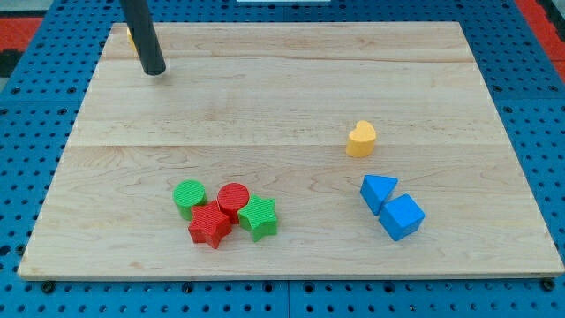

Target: Push the yellow heart to the top center

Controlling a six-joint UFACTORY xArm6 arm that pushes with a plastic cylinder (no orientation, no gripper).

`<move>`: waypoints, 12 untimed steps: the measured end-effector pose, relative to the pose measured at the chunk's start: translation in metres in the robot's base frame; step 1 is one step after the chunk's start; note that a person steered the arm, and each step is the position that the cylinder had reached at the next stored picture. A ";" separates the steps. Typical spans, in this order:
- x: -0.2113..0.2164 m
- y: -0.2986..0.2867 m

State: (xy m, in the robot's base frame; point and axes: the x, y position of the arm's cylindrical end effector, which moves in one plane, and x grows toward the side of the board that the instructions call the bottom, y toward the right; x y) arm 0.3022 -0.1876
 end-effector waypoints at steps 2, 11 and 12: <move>0.017 0.012; 0.098 0.311; 0.040 0.292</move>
State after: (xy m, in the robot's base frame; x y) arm 0.3417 0.1042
